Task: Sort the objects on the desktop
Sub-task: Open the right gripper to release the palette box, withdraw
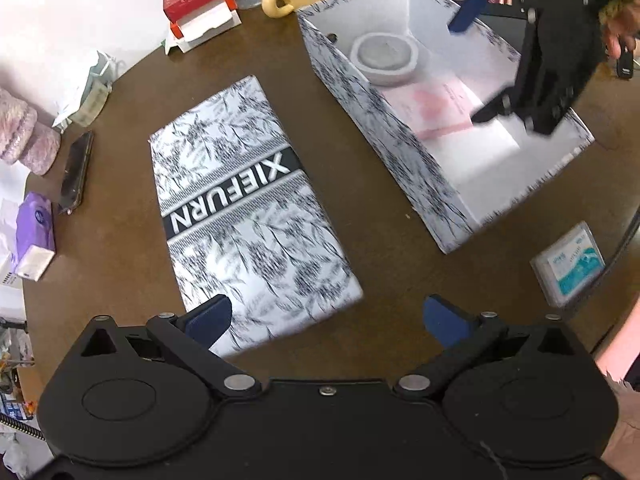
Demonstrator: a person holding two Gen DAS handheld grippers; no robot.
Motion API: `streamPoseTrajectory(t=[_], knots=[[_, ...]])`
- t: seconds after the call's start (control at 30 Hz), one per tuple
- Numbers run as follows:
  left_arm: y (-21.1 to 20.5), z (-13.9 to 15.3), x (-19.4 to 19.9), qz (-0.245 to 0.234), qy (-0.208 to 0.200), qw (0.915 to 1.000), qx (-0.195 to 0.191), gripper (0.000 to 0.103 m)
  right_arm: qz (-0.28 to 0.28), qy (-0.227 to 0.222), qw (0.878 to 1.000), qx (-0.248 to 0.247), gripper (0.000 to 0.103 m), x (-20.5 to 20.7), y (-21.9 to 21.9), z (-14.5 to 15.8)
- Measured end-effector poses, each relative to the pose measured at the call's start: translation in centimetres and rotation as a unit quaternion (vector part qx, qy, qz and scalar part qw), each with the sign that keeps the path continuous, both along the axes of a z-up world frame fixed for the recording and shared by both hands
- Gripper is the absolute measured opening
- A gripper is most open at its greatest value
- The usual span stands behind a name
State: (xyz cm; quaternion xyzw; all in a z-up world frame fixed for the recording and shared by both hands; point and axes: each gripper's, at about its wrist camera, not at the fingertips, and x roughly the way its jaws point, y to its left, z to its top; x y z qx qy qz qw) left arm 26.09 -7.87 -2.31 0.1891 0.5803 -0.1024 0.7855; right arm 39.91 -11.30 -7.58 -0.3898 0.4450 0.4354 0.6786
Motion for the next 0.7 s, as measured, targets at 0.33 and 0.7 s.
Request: streamPoseTrajectory(t=[0.33,0.7], knots=[[-1.6,-1.1,-5.7,0.002,0.013,0.9998,-0.016,0.103,-0.053,-0.017,0.997,0.054,0.094,-5.5,-3.0,2.6],[-3.1,-1.7,-11.2,0.008,0.013,0.9995,-0.029,0.103,-0.093,-0.015,0.993,0.074,0.094,-13.4,-6.4,2.3]])
